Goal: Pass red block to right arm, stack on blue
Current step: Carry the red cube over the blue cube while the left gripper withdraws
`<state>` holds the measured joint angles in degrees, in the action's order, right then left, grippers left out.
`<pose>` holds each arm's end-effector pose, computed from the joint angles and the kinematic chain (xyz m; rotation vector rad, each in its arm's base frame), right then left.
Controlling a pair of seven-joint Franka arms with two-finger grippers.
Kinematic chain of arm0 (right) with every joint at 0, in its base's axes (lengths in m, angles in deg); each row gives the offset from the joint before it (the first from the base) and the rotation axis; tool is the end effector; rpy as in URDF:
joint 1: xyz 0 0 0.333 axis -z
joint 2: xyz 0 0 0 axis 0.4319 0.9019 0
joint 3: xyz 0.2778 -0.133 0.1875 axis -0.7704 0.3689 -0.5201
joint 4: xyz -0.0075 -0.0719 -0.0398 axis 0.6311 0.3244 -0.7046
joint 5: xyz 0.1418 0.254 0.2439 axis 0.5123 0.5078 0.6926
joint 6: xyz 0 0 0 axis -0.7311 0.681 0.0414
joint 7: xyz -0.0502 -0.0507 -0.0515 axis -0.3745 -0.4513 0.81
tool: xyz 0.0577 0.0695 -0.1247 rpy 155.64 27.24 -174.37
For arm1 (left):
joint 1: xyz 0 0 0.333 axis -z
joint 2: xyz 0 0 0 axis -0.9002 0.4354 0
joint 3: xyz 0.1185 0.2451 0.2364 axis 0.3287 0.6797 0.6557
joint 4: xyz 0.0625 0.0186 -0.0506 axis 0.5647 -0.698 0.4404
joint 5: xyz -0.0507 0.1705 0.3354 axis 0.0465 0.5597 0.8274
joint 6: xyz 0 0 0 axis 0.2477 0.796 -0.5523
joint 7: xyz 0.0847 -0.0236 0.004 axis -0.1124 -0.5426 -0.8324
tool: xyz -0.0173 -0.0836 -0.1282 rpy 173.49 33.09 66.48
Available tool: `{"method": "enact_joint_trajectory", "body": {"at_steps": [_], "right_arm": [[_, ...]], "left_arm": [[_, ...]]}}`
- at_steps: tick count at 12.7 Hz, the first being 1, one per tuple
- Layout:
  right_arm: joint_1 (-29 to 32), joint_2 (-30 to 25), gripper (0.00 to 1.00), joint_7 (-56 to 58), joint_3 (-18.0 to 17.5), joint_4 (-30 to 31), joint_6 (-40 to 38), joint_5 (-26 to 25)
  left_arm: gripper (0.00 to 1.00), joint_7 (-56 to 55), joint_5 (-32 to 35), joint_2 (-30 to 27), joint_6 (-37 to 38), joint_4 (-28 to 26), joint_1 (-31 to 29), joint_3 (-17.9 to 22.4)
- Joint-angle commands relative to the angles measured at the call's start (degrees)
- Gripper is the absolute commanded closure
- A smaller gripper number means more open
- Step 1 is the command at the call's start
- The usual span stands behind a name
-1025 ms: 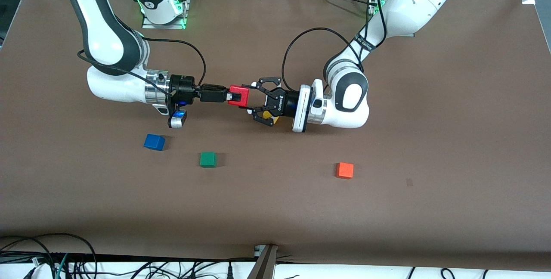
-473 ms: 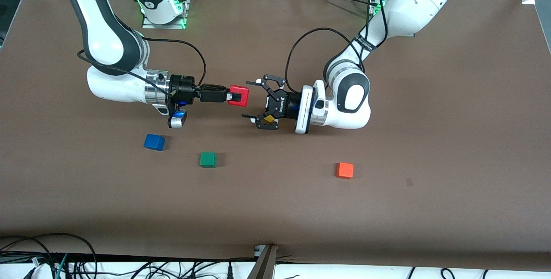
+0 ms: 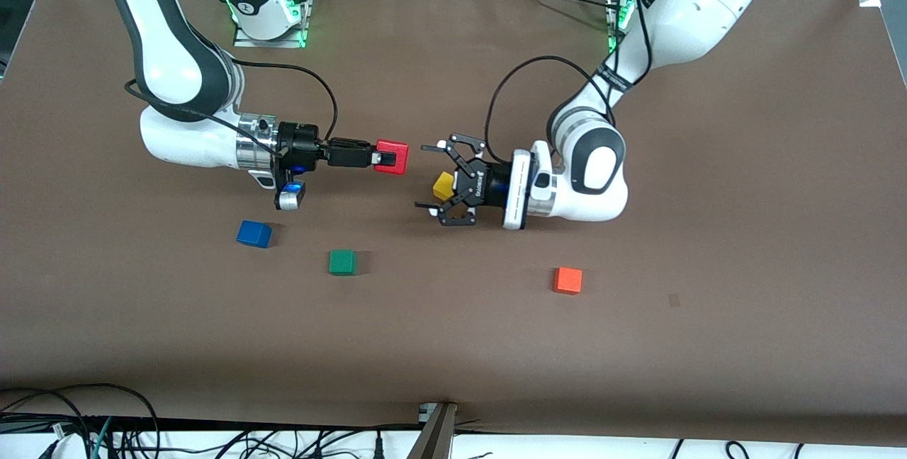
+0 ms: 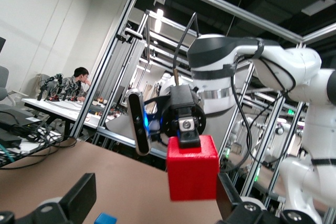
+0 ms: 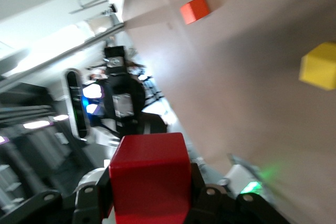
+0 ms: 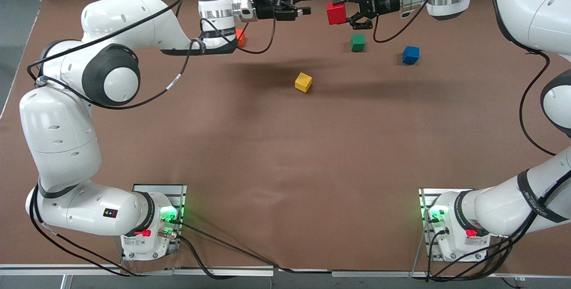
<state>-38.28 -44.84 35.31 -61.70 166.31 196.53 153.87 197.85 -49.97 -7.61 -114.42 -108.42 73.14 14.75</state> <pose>0.5609 0.2940 0.4261 -1.8973 0.4348 0.3766 0.6383 -0.4185 0.3546 1.2202 -0.9086 0.9416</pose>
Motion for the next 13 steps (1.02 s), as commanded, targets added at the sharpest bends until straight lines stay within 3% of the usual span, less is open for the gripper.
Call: {"method": "enact_joint_trajectory", "body": {"at_steps": [1, 5, 9, 13], "right_arm": [[-0.05, -2.47, 0.8, -0.58, 0.49, -0.32, 2.39, -10.71], [0.04, -2.66, 0.8, -1.54, 1.63, -0.93, 6.43, -34.36], [0.74, -1.34, 0.8, -1.54, 3.13, -0.93, 7.94, -46.34], [1.36, 2.43, 0.8, -1.37, 5.24, -1.72, 8.03, -63.3]], "left_arm": [[0.0, 0.21, 7.13, -2.56, 1.95, -0.51, -3.65, -0.25], [0.0, 0.12, 19.35, -4.58, 5.82, -0.51, -8.76, -0.16], [0.0, 0.04, 30.87, -6.08, 10.12, -0.42, -13.59, 0.19], [0.0, -1.01, 43.61, -6.26, 15.84, -0.16, -19.83, 0.28]]}}
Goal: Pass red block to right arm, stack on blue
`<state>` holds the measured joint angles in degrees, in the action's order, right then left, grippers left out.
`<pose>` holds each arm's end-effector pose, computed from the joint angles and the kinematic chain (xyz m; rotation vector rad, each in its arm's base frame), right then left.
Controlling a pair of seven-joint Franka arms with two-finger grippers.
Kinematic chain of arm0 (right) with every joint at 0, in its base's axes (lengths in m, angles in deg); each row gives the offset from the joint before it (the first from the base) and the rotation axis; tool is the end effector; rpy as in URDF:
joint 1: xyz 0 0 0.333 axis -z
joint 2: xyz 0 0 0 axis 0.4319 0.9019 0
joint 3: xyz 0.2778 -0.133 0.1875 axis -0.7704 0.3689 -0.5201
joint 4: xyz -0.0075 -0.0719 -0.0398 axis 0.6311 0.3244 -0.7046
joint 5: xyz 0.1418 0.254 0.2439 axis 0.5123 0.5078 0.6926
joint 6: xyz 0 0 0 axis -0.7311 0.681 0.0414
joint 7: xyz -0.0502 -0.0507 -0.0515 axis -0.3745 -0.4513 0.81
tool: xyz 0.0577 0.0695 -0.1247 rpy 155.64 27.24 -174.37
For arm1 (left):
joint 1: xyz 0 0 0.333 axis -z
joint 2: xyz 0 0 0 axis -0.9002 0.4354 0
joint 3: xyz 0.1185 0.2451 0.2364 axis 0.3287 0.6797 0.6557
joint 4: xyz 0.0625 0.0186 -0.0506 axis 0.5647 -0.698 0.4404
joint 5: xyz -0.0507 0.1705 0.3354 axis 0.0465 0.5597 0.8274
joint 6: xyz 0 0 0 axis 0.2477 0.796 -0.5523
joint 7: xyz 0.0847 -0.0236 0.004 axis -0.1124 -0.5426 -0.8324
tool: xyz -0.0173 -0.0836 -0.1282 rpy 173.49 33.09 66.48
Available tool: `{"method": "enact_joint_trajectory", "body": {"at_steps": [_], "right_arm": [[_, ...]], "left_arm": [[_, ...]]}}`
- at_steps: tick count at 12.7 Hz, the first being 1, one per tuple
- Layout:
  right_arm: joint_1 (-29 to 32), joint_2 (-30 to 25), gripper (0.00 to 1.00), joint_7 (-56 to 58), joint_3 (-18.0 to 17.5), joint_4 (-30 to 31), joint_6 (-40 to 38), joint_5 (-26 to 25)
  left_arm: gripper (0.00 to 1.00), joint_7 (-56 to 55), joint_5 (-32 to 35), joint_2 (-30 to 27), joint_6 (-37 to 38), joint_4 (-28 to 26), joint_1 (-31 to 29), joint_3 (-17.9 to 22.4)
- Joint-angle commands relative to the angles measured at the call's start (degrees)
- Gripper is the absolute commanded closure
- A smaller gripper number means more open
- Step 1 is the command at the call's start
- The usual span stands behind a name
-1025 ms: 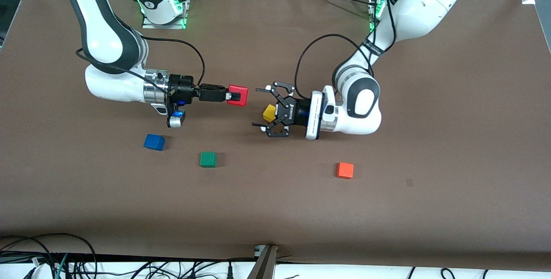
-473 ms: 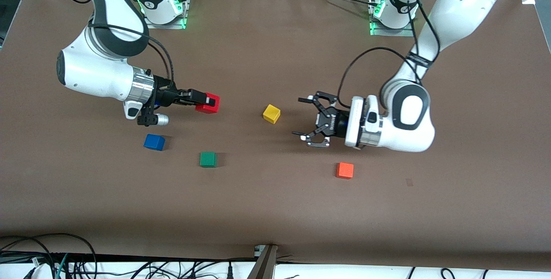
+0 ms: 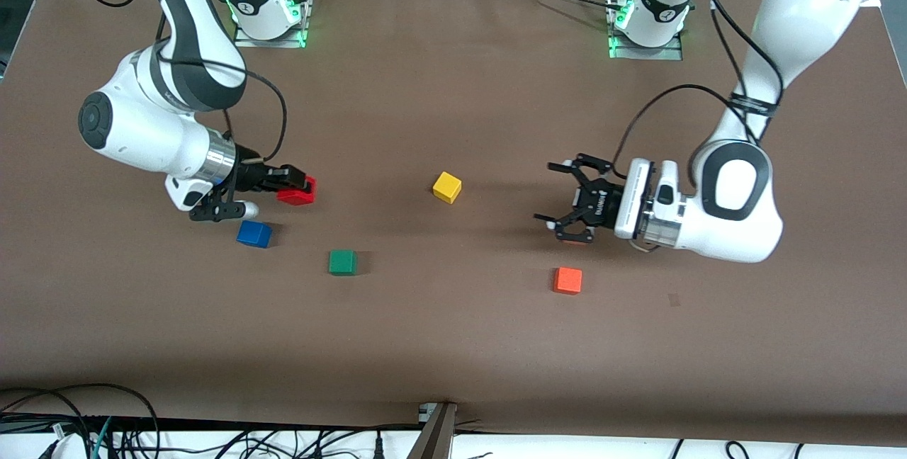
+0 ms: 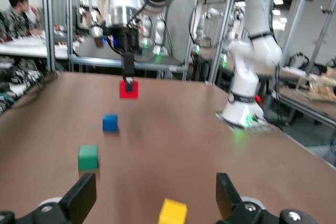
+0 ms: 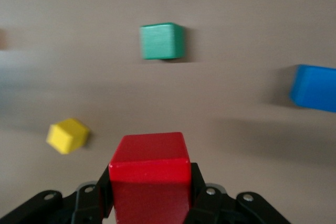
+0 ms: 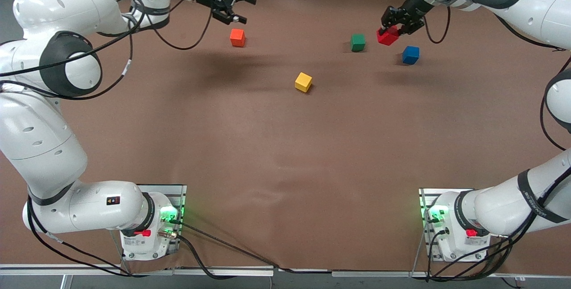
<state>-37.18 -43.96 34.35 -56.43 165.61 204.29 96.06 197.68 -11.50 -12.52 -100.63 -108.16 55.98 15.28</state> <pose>0.5861 0.1603 0.3637 -2.8277 0.0002 0.1132 0.6553 -0.2193 0.3609 1.2421 -1.4825 0.7521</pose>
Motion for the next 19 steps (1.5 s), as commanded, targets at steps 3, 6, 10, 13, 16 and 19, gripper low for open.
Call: {"method": "enact_joint_trajectory", "body": {"at_steps": [3, 6, 10, 13, 16, 19], "right_arm": [[0.08, 6.55, 0.8, -0.58, 0.93, -4.18, 0.36, -15.87], [0.17, 9.99, 0.8, -0.49, 1.72, -6.91, 0.28, -20.2], [0.69, 10.96, 0.8, -0.58, 2.51, -7.89, 0.71, -20.56], [1.3, 11.49, 0.8, -0.66, 2.51, -7.71, 2.29, -20.47], [2.62, 12.98, 0.8, 0.39, 2.6, -7.27, 4.67, -20.65], [3.85, 13.86, 0.8, 1.35, 3.12, -7.27, 6.25, -21.52]], "left_arm": [[0.0, -3.82, 15.16, -1.43, 5.74, 3.45, -4.7, -0.17], [0.0, -5.76, 24.57, -4.15, 6.72, 4.34, -6.64, -0.08], [0.0, -6.73, 36.62, -6.88, 7.42, 4.34, -7.35, 0.88], [0.0, -11.28, 43.74, -10.47, 9.17, 4.34, -7.52, 1.32], [0.0, -17.79, 49.28, -15.74, 11.46, 4.34, -7.43, 1.24], [0.0, -26.83, 52.36, -19.7, 14.88, 4.34, -7.26, 1.15]]}}
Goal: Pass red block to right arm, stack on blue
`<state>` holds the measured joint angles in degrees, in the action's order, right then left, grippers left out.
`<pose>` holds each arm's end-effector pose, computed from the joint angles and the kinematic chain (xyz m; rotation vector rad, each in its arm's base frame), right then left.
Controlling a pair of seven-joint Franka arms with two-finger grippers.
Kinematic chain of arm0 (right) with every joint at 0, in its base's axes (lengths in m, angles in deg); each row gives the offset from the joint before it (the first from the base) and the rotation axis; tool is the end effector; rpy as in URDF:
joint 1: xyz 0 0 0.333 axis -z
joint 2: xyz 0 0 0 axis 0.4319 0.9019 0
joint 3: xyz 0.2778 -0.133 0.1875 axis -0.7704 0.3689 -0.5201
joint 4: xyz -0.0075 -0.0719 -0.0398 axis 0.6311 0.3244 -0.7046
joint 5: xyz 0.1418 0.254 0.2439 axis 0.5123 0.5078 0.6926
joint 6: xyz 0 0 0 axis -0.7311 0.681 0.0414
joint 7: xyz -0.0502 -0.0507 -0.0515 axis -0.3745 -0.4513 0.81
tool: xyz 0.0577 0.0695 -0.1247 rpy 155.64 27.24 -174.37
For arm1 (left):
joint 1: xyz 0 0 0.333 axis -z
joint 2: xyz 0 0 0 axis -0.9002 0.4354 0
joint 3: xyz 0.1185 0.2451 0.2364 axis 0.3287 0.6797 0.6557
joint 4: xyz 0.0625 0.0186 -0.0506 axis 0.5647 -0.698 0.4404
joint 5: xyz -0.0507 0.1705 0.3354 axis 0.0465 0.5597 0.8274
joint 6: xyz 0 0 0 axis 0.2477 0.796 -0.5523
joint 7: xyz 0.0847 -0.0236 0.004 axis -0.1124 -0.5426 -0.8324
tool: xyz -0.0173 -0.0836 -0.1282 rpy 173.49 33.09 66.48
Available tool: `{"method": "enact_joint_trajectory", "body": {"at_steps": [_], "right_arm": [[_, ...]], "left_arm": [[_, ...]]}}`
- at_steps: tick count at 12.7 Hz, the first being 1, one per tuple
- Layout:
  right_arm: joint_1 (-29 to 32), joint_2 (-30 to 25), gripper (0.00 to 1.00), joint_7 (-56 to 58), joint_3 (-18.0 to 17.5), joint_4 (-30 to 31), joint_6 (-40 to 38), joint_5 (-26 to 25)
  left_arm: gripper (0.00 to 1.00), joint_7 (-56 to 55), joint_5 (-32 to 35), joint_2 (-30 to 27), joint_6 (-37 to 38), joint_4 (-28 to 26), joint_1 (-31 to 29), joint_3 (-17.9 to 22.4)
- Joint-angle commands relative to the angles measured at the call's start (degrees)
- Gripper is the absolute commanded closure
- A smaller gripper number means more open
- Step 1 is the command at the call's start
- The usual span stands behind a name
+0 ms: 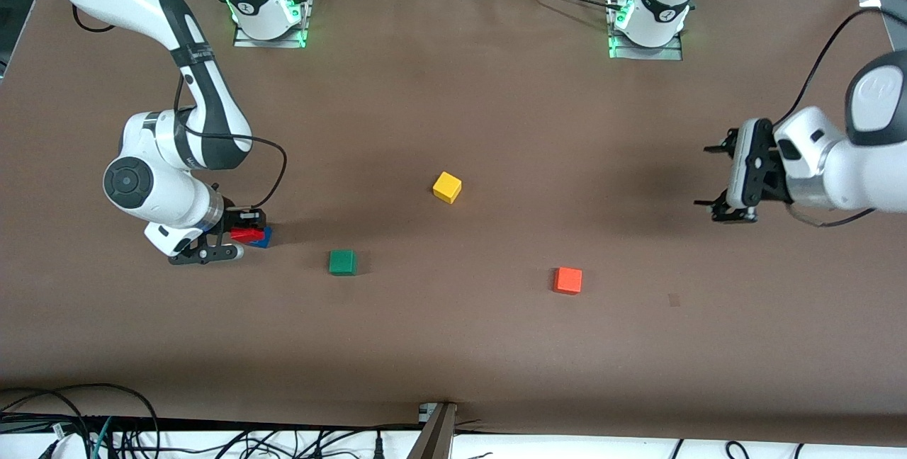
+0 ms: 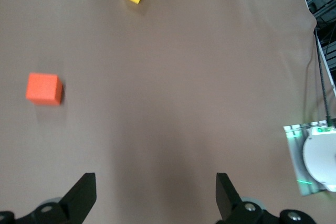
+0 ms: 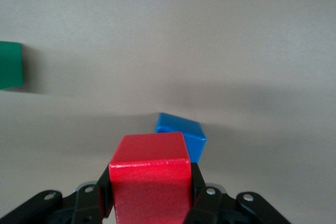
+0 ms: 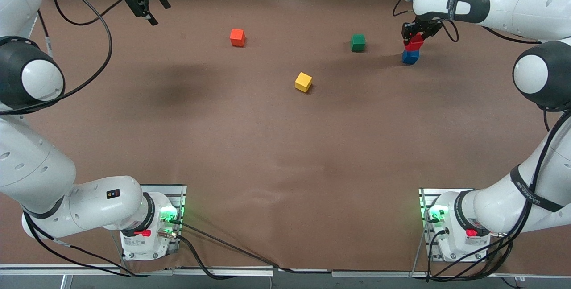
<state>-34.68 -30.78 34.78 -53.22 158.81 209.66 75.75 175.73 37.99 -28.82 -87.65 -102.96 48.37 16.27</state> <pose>0.6478 0.0800 0.2718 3.1312 0.1698 -0.0966 0.6110 -0.0399 0.4828 1.8448 -1.9770 -0.0207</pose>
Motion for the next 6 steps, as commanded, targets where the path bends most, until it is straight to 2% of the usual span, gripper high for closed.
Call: {"method": "enact_joint_trajectory", "body": {"at_steps": [1, 6], "right_arm": [[1.44, 0.94, 0.8, 0.93, -0.08, -0.38, 1.06, -1.04], [1.44, 1.82, 0.8, 0.66, -0.08, -0.12, 1.85, -1.04]], "left_arm": [[0.0, -7.27, 4.63, -4.64, 2.08, -0.95, 0.7, -0.1], [0.0, -18.94, 9.03, -8.95, 2.08, -0.95, 1.23, -0.37]]}}
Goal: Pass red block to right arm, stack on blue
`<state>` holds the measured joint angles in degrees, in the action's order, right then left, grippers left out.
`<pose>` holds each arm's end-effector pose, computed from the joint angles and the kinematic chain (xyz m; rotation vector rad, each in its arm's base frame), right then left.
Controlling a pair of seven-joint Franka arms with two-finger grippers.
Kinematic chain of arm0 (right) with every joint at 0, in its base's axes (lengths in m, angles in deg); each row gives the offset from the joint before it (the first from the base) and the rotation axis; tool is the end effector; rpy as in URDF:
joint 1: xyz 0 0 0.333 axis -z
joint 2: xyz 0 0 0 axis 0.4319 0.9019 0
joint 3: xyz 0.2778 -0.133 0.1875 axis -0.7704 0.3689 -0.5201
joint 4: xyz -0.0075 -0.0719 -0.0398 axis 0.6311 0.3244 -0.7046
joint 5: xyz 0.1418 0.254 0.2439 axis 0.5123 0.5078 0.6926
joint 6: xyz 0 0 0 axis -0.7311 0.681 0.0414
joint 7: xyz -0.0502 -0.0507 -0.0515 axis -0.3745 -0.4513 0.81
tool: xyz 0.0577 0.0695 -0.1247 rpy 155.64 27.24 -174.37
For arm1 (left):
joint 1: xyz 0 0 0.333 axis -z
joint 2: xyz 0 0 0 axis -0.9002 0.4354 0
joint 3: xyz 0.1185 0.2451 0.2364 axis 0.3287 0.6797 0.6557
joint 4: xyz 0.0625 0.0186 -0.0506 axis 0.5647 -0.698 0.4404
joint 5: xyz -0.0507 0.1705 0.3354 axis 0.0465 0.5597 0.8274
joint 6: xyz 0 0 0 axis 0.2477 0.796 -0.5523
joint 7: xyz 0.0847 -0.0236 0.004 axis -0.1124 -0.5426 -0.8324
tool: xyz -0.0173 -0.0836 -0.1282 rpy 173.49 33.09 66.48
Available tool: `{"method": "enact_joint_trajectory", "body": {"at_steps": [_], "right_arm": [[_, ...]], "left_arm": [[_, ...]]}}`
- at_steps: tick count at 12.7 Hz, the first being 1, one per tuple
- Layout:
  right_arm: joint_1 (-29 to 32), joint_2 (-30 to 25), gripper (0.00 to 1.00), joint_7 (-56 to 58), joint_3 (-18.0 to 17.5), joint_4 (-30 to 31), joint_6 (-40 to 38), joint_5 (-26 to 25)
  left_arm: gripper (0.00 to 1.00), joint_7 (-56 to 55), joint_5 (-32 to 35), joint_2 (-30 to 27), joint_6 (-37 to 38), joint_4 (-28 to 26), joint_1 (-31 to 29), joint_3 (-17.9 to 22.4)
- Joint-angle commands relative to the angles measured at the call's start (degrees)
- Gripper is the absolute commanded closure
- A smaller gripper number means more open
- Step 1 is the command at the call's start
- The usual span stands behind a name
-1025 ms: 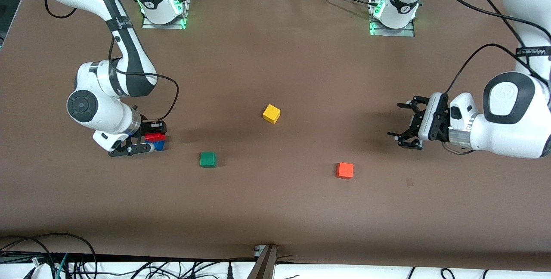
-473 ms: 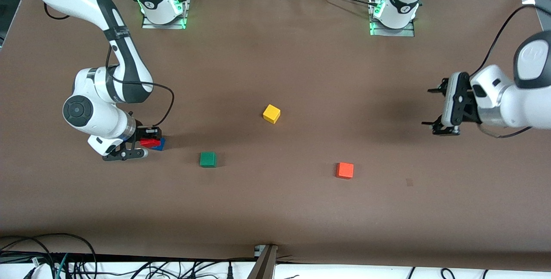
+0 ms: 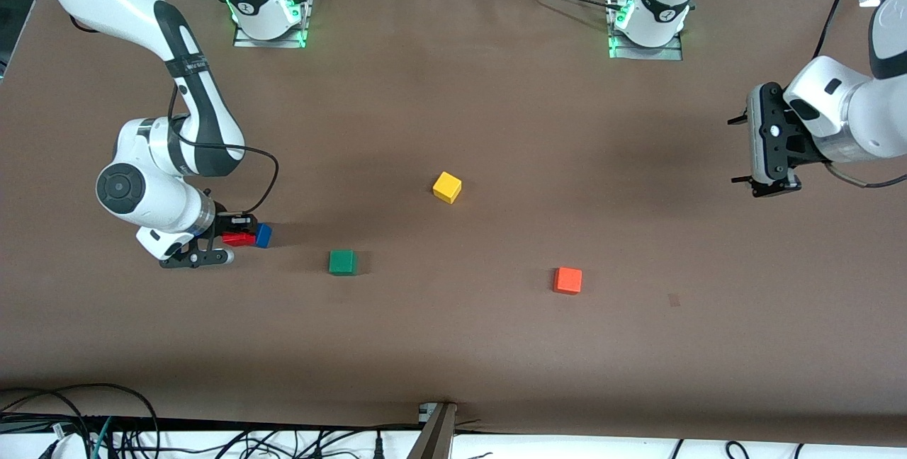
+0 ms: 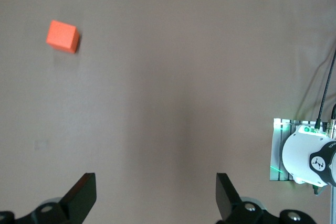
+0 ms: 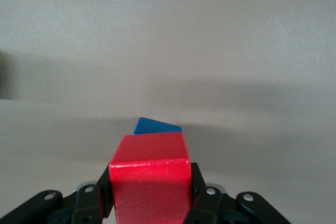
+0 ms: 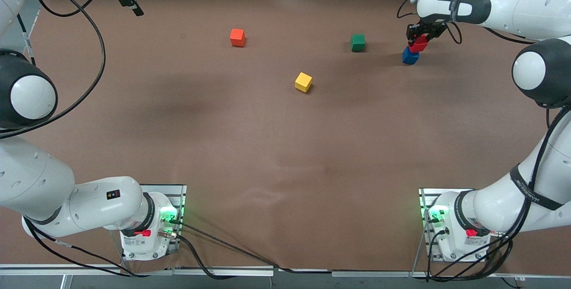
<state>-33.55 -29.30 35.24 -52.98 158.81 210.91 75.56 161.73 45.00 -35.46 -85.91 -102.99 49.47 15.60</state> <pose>0.6513 0.0645 0.2566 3.1270 0.1488 -0.1023 0.5850 -0.0435 0.5432 2.1669 -1.8982 -0.1514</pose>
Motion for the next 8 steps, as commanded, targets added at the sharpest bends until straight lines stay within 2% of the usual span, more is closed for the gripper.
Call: {"method": "enact_joint_trajectory", "body": {"at_steps": [1, 2, 5, 7, 8], "right_arm": [[0.23, 0.26, 0.8, 0.2, -0.32, 0.06, 0.42, -0.85], [0.31, 0.35, 0.8, 0.2, -0.32, 0.23, 0.33, -0.85], [0.31, 0.26, 0.79, 0.12, -0.32, 0.85, -0.11, -0.85], [0.23, 0.35, 0.78, 0.12, -0.32, 0.85, -0.11, -0.85], [0.22, 0.35, 0.68, 0.03, -0.32, 0.85, -0.11, -0.85]], "left_arm": [[0.0, -8.71, 2.02, -3.36, 0.35, -1.01, 0.13, 0.74], [0.0, -11.36, 2.28, -4.33, 0.09, -1.36, 0.13, 0.92], [0.0, -19.53, 10.35, -7.23, -1.32, -1.45, 3.63, 0.92], [0.0, -26.91, 11.25, -8.47, -1.32, -2.24, 5.13, 0.92], [0.0, -31.3, 11.25, -8.91, -1.32, -2.59, 5.92, 1.01]]}}
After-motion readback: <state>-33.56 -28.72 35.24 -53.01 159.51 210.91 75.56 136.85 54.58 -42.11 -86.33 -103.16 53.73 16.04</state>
